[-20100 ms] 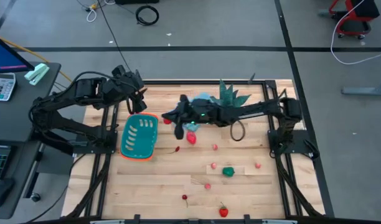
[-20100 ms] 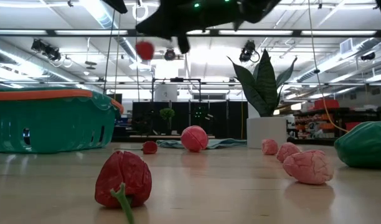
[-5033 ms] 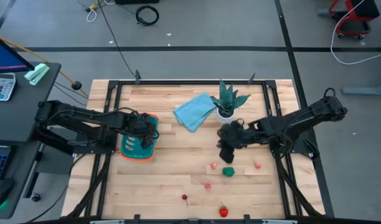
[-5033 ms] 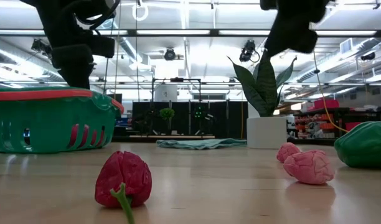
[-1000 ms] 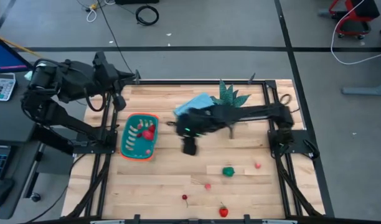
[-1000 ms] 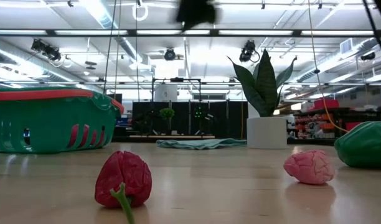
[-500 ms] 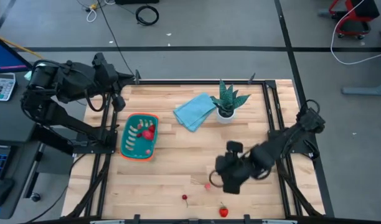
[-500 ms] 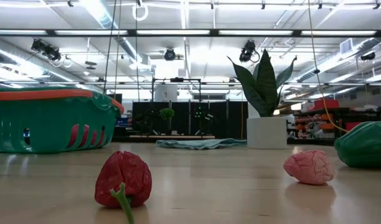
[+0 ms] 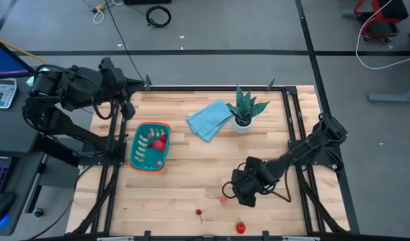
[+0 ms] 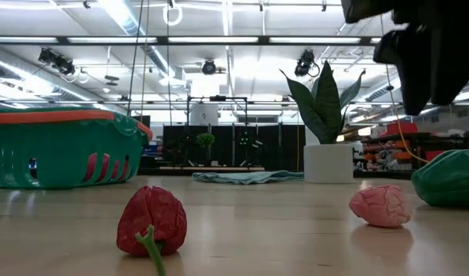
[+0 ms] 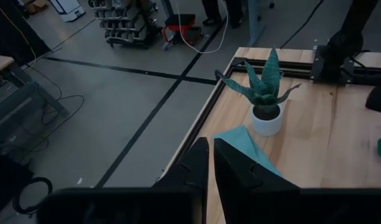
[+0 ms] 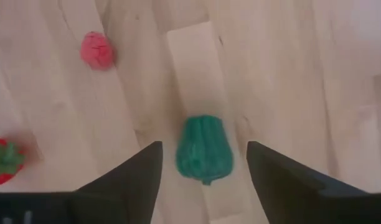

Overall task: Pick and placing Produce into tupperware
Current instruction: Put the bell pepper into the blue basket, then put the top pink peach into the blue basket

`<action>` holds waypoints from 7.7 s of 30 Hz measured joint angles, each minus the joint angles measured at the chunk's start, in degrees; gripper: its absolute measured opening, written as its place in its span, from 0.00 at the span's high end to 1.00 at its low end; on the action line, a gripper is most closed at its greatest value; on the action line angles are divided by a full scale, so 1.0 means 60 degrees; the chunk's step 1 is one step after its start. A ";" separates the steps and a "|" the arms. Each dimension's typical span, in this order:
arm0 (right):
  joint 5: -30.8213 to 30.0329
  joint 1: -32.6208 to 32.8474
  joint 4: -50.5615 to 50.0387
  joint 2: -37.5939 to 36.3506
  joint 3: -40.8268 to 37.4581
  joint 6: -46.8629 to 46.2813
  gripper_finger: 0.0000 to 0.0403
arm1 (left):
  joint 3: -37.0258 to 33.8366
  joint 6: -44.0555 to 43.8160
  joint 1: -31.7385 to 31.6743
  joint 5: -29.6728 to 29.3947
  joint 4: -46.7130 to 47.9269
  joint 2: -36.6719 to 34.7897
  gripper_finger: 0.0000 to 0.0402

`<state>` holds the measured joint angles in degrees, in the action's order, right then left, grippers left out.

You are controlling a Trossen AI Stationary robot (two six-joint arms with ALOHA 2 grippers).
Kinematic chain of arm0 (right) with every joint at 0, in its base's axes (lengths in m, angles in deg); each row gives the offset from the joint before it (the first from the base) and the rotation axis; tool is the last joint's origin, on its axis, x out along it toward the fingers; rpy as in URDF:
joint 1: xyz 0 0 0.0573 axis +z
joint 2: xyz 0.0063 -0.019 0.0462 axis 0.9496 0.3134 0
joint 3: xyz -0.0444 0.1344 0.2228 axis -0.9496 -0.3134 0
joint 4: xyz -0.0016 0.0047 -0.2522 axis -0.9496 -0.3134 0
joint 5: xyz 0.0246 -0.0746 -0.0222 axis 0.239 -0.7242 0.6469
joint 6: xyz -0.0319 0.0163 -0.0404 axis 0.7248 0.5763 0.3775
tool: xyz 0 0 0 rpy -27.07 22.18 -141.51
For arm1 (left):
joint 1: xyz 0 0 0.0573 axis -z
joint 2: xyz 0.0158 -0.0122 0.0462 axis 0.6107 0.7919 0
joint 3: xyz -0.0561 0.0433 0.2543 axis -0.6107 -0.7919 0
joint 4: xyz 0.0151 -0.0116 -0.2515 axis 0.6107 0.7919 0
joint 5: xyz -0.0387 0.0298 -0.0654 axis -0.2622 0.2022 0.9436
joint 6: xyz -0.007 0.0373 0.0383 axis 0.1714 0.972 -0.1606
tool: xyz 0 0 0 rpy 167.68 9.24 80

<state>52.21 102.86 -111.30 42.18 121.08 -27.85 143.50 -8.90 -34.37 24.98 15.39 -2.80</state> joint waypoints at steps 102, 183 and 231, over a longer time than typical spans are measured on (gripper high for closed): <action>0.1415 0.0134 0.3636 -0.0110 -0.3454 -0.1113 0.52 | 0.0000 0.0041 0.0004 0.0002 0.0423 0.0000 0.95; -0.2018 -0.1147 -0.4753 0.1744 0.5281 -0.1733 0.43 | -0.0123 -0.0765 0.0029 0.0011 0.1528 0.1132 0.94; 0.1032 0.2369 -0.0101 -0.0702 -0.4471 -0.9910 0.47 | -0.9371 -0.0783 0.0838 0.6229 -0.6791 0.1574 0.73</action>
<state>58.41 117.08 -111.91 37.97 94.25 -87.31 87.27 -13.60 -29.35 62.35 -25.36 6.64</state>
